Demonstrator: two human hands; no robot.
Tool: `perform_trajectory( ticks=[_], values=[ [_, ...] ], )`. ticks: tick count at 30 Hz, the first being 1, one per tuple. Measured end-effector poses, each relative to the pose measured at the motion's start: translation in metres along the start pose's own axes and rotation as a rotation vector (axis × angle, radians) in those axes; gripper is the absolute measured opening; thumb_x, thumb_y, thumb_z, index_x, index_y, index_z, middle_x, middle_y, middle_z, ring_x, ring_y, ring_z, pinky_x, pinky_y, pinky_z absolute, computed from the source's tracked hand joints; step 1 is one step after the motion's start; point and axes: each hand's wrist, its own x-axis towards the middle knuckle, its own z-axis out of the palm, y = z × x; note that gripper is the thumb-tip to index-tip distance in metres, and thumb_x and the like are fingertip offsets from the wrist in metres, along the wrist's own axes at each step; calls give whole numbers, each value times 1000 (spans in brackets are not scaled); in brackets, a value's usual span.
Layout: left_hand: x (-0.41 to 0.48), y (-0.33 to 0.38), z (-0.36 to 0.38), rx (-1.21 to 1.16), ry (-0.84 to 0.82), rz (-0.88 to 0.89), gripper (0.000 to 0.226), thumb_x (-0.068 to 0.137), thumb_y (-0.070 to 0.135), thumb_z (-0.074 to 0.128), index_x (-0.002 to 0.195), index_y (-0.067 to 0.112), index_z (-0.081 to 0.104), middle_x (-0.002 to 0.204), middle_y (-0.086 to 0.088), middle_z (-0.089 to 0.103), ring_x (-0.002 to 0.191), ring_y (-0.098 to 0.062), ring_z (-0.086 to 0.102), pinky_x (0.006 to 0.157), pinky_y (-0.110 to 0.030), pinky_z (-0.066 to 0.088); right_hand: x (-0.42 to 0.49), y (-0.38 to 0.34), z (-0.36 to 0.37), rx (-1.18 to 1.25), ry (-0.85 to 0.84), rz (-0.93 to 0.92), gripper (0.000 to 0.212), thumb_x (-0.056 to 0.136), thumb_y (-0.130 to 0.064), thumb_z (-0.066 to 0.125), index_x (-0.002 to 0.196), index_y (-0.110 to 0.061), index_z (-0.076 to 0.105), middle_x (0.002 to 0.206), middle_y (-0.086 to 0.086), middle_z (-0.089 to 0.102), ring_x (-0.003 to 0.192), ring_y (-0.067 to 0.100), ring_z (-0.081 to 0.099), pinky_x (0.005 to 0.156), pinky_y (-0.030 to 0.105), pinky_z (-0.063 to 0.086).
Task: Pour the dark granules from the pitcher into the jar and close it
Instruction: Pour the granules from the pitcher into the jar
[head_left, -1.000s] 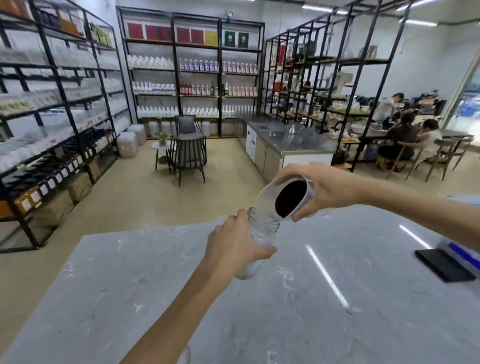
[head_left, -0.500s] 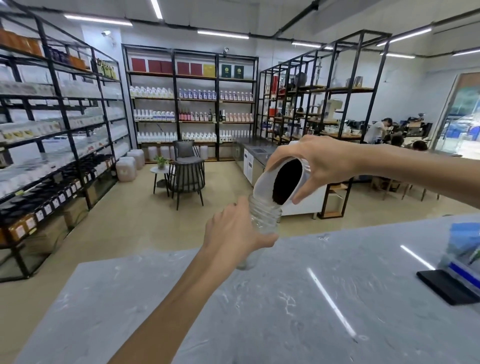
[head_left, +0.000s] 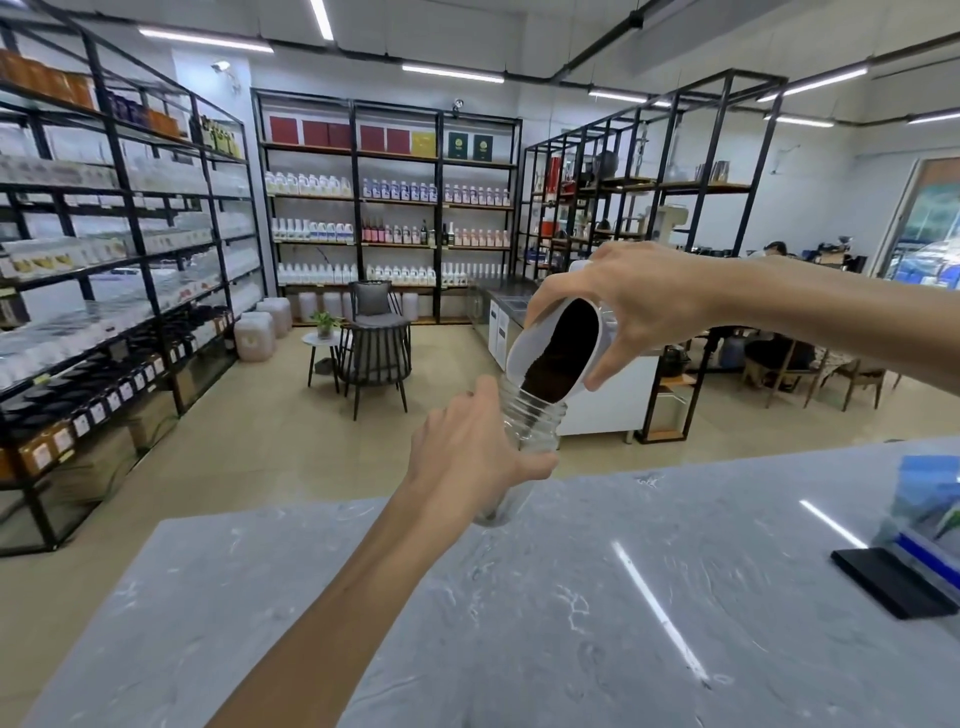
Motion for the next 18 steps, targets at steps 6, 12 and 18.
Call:
perform_trajectory(
  ticks=[6, 12, 18],
  values=[
    [1, -1, 1, -31, 13, -1, 64, 70, 68, 73, 105, 23, 44, 80, 9, 48, 77, -22, 42, 63, -33, 32, 3, -2, -3, -2, -25, 7, 76, 65, -57, 84, 129, -42, 45, 118, -19, 63, 100, 15, 59, 93, 49, 47],
    [4, -2, 1, -38, 21, 6, 63, 69, 67, 73, 103, 22, 44, 81, 8, 49, 76, -22, 42, 59, -33, 32, 5, -1, -4, -1, -34, 17, 79, 65, -54, 86, 131, -41, 45, 121, -20, 61, 101, 6, 53, 96, 46, 45],
    [7, -2, 3, -56, 44, 25, 62, 68, 67, 72, 100, 23, 43, 74, 13, 45, 61, -9, 35, 48, -24, 23, 6, 0, -7, -25, -22, 28, 81, 63, -56, 85, 130, -45, 42, 124, -20, 61, 101, 2, 50, 96, 42, 43]
  ],
)
